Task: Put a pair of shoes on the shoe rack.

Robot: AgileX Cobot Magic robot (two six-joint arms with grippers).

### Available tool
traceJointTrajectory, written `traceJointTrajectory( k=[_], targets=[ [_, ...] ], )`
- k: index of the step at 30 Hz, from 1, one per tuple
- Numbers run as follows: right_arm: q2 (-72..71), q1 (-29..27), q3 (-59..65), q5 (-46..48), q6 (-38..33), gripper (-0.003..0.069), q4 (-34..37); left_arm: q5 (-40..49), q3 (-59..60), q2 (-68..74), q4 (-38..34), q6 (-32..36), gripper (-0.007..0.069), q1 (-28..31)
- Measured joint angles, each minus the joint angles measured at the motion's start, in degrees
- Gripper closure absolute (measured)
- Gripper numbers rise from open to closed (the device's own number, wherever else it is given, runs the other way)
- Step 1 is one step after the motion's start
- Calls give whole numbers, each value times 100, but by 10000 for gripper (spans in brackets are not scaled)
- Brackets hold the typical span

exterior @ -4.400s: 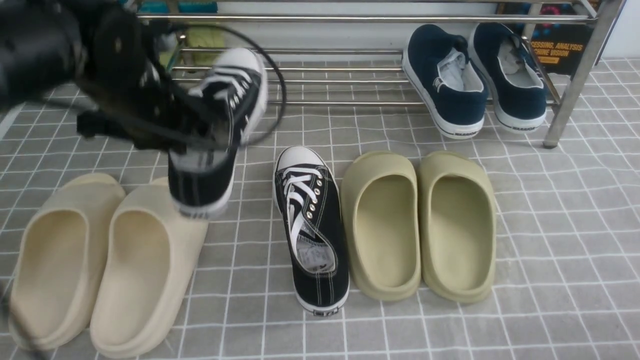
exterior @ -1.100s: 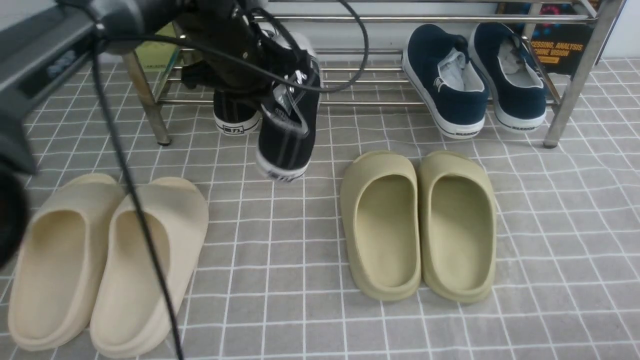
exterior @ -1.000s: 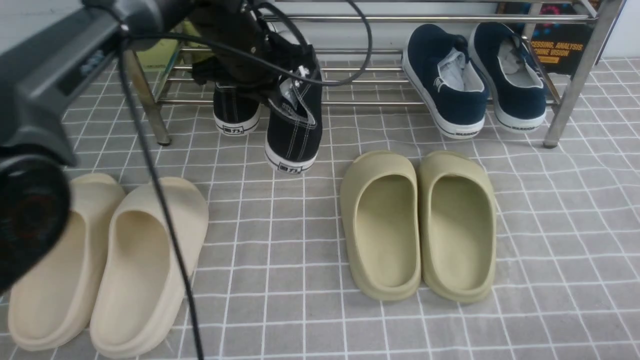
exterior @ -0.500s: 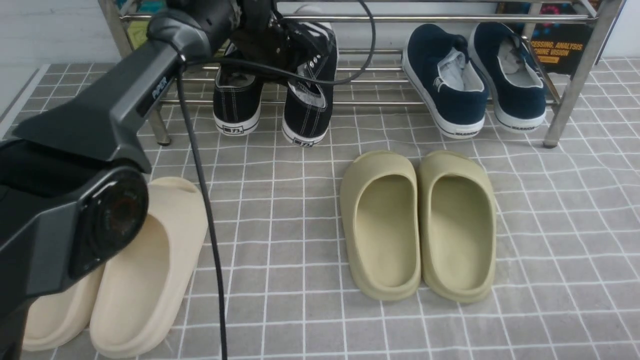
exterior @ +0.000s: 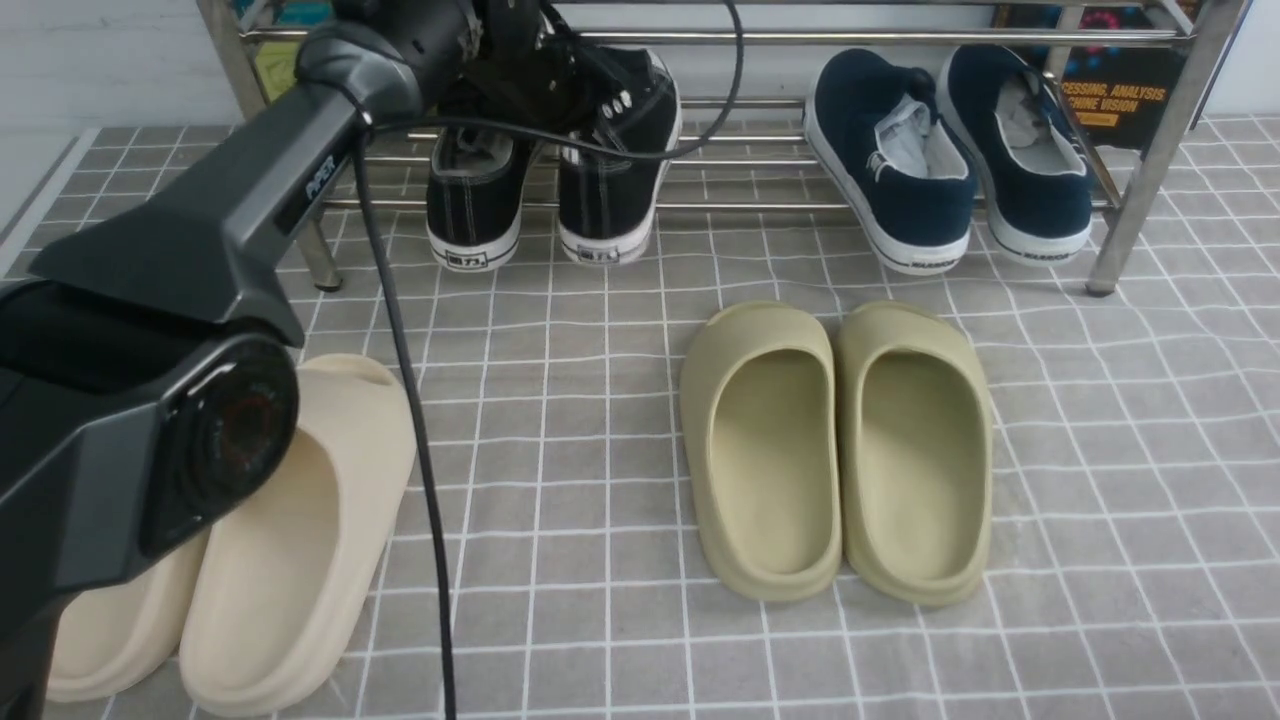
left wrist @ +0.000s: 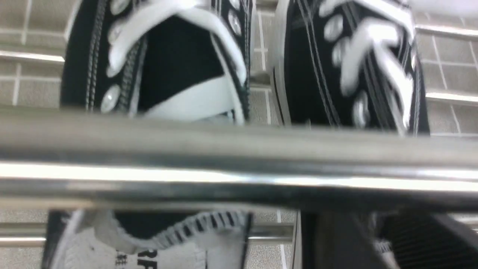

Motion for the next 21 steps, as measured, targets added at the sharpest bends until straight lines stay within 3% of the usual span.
traceJointTrajectory(
  k=[3, 8, 12, 13, 17, 21],
  targets=[
    [0, 0, 0, 0, 0, 419, 0, 579, -7, -77, -73, 0, 266, -8],
    [0, 0, 0, 0, 0, 419, 0, 1690, -7, -601, -209, 382, 258, -8],
    [0, 0, 0, 0, 0, 419, 0, 2474, -7, -1319, -226, 979, 342, -8],
    [0, 0, 0, 0, 0, 419, 0, 2594, 7, -1696, -244, 1144, 403, -8],
    [0, 0, 0, 0, 0, 419, 0, 2646, 358, -2859, -254, 1198, 566, -8],
    [0, 0, 0, 0, 0, 419, 0, 2646, 1041, -4072, -321, 1228, 638, -8]
  ],
)
